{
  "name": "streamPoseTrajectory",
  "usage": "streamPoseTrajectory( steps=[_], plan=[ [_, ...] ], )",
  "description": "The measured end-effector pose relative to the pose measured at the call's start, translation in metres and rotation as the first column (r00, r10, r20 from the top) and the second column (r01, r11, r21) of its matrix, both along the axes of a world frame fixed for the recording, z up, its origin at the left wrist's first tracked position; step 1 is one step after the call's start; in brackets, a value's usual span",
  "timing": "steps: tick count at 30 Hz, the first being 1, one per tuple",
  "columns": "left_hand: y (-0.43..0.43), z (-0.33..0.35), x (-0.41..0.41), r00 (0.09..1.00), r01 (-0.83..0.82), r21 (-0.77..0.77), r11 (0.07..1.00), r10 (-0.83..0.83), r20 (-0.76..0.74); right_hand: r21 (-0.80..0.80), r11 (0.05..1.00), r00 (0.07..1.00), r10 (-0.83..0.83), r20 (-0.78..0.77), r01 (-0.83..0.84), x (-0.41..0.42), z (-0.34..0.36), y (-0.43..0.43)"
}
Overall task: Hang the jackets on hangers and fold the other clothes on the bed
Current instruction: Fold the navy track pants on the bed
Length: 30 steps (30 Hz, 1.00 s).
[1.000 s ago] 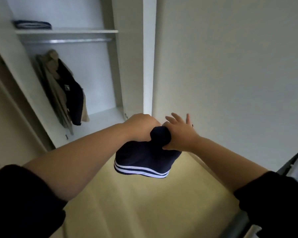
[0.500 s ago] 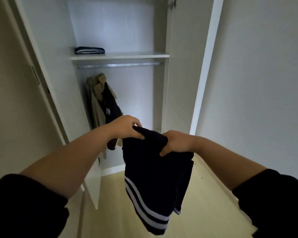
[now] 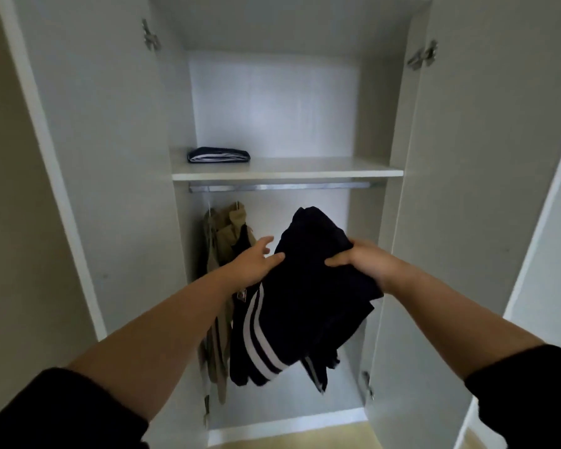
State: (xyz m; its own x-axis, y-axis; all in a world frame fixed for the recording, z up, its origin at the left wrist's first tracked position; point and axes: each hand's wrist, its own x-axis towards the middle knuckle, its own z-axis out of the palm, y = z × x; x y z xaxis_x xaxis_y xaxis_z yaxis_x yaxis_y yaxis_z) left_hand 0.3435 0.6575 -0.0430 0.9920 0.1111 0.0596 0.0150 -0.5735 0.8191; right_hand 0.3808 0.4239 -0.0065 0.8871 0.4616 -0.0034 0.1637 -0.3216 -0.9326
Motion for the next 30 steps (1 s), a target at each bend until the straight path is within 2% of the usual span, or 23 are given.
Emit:
streamPoseTrajectory(
  steps=[2,5,8,10,13,15,17,19,23,25,28,30],
  plan=[
    [0.022,0.019,0.043,0.999,0.04,0.001,0.999,-0.04,0.02,0.119,0.989,0.996,-0.078,-0.053,0.084,0.04,0.024,0.032],
    [0.048,0.055,0.101,0.997,0.056,0.037,0.998,-0.058,0.048,0.166,0.968,0.98,-0.172,-0.096,0.186,0.096,0.064,0.076],
    [0.067,0.088,0.144,0.994,0.074,-0.121,0.99,-0.063,0.089,0.176,0.951,0.967,-0.252,-0.043,0.256,0.147,0.097,0.106],
    [0.074,0.097,0.167,0.965,0.073,-0.112,0.991,-0.041,0.261,0.167,0.949,0.962,-0.272,0.003,0.267,0.181,0.115,0.122],
    [0.074,0.102,0.192,0.803,0.02,0.081,0.996,-0.065,0.593,0.202,0.94,0.956,-0.29,0.043,0.276,0.231,0.138,0.141],
    [0.07,0.11,0.215,0.714,-0.088,0.279,0.956,-0.135,0.687,0.255,0.926,0.951,-0.304,0.06,0.28,0.261,0.158,0.155],
    [0.073,0.126,0.241,0.64,-0.275,0.366,0.889,-0.115,0.76,0.322,0.909,0.957,-0.289,0.031,0.264,0.287,0.18,0.17],
    [0.087,0.15,0.268,0.598,-0.407,0.331,0.851,-0.025,0.801,0.387,0.897,0.973,-0.23,-0.007,0.215,0.309,0.202,0.188],
    [0.128,0.191,0.297,0.575,-0.532,0.277,0.8,0.102,0.812,0.513,0.856,0.997,-0.072,0.001,0.062,0.343,0.243,0.236],
    [0.149,0.206,0.299,0.513,-0.65,0.289,0.703,0.125,0.849,0.589,0.808,1.0,-0.004,0.012,-0.004,0.352,0.256,0.263],
    [0.18,0.22,0.299,0.408,-0.848,0.332,0.414,0.108,0.907,0.689,0.717,0.99,0.144,0.004,-0.107,0.356,0.262,0.301],
    [0.202,0.222,0.295,0.388,-0.903,0.368,0.221,0.053,0.92,0.747,0.641,0.962,0.272,-0.006,-0.177,0.36,0.258,0.322]
  ],
)
